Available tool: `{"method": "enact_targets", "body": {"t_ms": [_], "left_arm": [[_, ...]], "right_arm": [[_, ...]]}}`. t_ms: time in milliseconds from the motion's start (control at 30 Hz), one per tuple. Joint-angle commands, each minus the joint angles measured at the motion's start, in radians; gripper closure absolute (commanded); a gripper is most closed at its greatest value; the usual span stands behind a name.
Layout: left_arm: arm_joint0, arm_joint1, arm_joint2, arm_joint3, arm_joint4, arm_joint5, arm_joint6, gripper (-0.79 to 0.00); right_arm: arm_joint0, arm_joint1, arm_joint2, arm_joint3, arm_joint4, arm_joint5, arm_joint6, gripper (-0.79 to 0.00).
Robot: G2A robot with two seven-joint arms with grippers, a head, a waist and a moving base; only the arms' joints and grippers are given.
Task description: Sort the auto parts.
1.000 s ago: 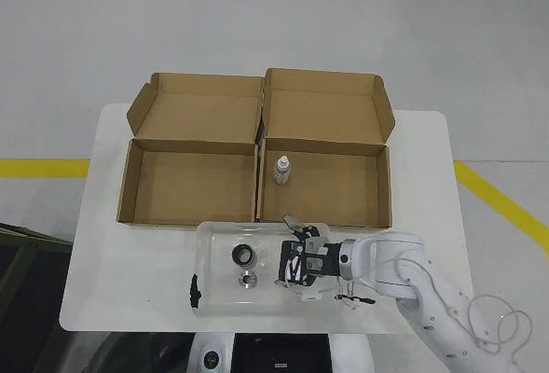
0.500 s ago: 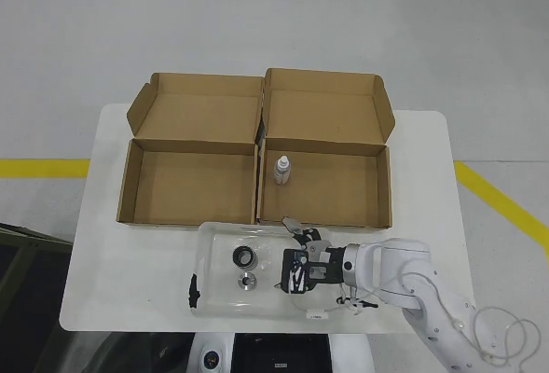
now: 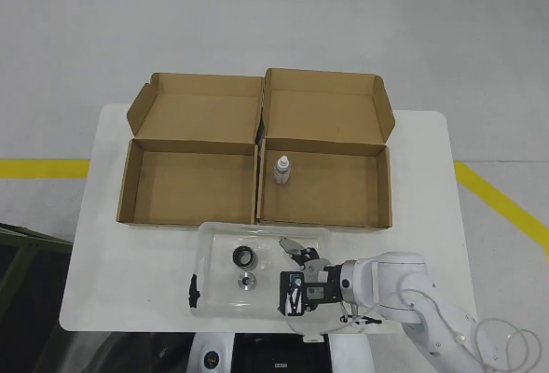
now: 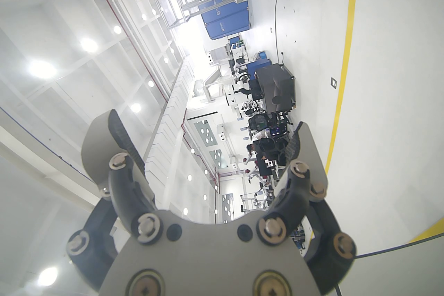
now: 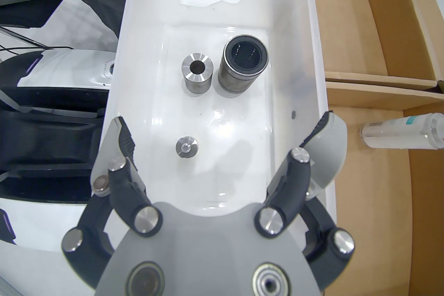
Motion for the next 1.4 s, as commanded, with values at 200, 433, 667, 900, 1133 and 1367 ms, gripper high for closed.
{"method": "enact_targets", "body": {"t_ms": [200,433,667,900,1133,1367], "left_arm": [[0.000,0.000,0.000,0.000,0.000,0.000,0.000,-0.785],[0.000,0.000,0.000,0.000,0.000,0.000,0.000,-0.785],[0.000,0.000,0.000,0.000,0.000,0.000,0.000,-0.785],[0.000,0.000,0.000,0.000,0.000,0.000,0.000,-0.785],[0.000,0.000,0.000,0.000,0.000,0.000,0.000,-0.785],[0.000,0.000,0.000,0.000,0.000,0.000,0.000,-0.785]], "right_arm": [[0.002,0.006,-0.001,-0.001,0.001,0.020,0.050,-0.785],[0.018,0.005,-0.029,0.013,-0.004,0.054,0.110,-0.779],[0.048,0.000,-0.076,0.040,0.003,0.066,0.164,-0.705],[0.086,-0.008,-0.129,0.080,0.029,0.067,0.206,-0.659],[0.119,-0.014,-0.166,0.110,0.054,0.079,0.270,-0.603],[0.145,-0.019,-0.199,0.134,0.078,0.088,0.327,-0.391]]}}
